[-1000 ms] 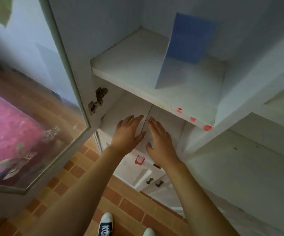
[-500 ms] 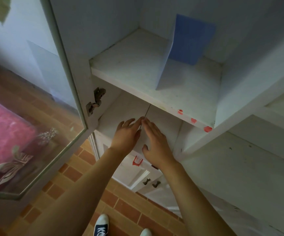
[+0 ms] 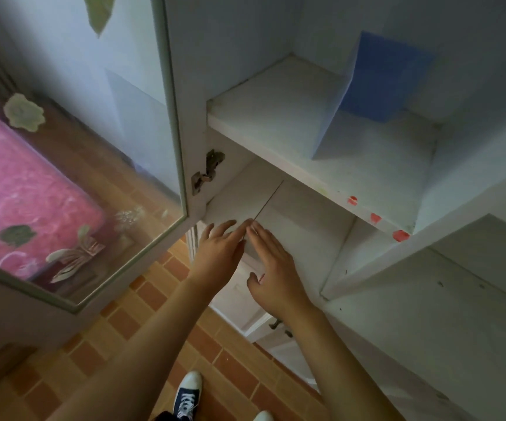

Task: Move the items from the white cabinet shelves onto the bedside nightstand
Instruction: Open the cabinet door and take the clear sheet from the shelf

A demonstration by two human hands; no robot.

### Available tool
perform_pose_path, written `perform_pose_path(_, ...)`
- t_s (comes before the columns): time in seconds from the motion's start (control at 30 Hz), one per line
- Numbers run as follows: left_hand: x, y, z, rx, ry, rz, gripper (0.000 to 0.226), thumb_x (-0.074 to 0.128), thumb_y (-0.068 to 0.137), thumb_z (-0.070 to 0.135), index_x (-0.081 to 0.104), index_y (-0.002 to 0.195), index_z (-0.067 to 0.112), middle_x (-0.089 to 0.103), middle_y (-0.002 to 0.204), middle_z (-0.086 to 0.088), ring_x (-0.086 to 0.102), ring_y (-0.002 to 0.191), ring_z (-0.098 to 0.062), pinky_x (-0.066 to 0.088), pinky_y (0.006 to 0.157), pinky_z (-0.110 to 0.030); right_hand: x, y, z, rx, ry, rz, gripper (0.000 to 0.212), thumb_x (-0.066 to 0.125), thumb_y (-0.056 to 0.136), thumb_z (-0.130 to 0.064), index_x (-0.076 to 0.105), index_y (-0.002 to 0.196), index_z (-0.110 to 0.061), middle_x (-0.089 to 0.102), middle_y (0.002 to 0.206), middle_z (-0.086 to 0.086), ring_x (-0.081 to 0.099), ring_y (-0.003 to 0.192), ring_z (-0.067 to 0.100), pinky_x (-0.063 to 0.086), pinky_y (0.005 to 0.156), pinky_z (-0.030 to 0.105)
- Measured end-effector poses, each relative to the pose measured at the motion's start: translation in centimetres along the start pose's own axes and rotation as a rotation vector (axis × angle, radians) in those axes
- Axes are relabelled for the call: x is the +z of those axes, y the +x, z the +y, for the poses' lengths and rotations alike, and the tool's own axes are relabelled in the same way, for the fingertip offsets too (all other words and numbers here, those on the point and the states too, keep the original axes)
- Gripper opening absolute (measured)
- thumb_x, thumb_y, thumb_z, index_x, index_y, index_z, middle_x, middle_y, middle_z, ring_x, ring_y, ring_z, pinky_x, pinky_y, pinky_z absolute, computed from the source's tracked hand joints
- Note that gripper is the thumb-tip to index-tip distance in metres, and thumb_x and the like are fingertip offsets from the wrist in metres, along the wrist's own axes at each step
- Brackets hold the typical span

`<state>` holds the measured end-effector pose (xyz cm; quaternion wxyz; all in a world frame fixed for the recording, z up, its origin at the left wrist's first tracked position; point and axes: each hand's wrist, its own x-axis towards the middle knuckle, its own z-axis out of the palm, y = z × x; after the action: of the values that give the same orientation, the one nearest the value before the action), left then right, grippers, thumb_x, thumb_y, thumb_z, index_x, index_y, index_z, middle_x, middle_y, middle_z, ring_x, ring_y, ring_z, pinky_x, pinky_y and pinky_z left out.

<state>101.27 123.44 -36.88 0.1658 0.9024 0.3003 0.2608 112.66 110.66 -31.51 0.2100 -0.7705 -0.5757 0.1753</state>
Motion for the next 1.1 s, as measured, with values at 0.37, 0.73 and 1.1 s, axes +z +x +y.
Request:
perform_pose_path(0.37, -2.2, -2.9, -1.2, -0.105, -0.087, 0.151, 0.044, 0.064, 0.103, 0.021, 0.058, 0.146, 0.022, 0.073, 0.128, 0.000, 0.066, 0.123, -0.023, 0.048, 0.105, -0.047, 0.7, -0.1, -1.9, -0.082, 0.000, 0.003, 0.082, 0.062, 0.099, -0.017, 0.018, 0.165, -0.034, 0.010, 0.173, -0.017, 0.010, 0.159, 0.004, 0.019, 0.126, 0.028)
perform_pose_path(0.73, -1.7, -0.3, 0.7, -0.125, -0.126, 0.164, 0.048, 0.067, 0.100, 0.016, 0.057, 0.147, 0.022, 0.076, 0.119, 0.000, 0.073, 0.104, -0.022, 0.062, 0.084, -0.037, -2.9, 1.4, 0.4, 0.034, -0.125, 0.139, 0.070, 0.062, 0.101, -0.020, 0.030, 0.162, -0.033, 0.021, 0.170, -0.009, 0.029, 0.153, 0.015, 0.042, 0.118, 0.036)
perform_pose_path(1.1, -1.9, -1.3, -0.3, -0.103, -0.180, 0.179, 0.046, 0.061, 0.103, 0.010, 0.057, 0.147, 0.020, 0.076, 0.116, -0.003, 0.076, 0.092, -0.020, 0.064, 0.078, -0.034, -4.0, 2.0, 1.6, 0.064, -0.173, 0.186, 0.065, 0.064, 0.100, -0.020, 0.037, 0.158, -0.029, 0.028, 0.167, -0.003, 0.032, 0.151, 0.020, 0.043, 0.116, 0.040)
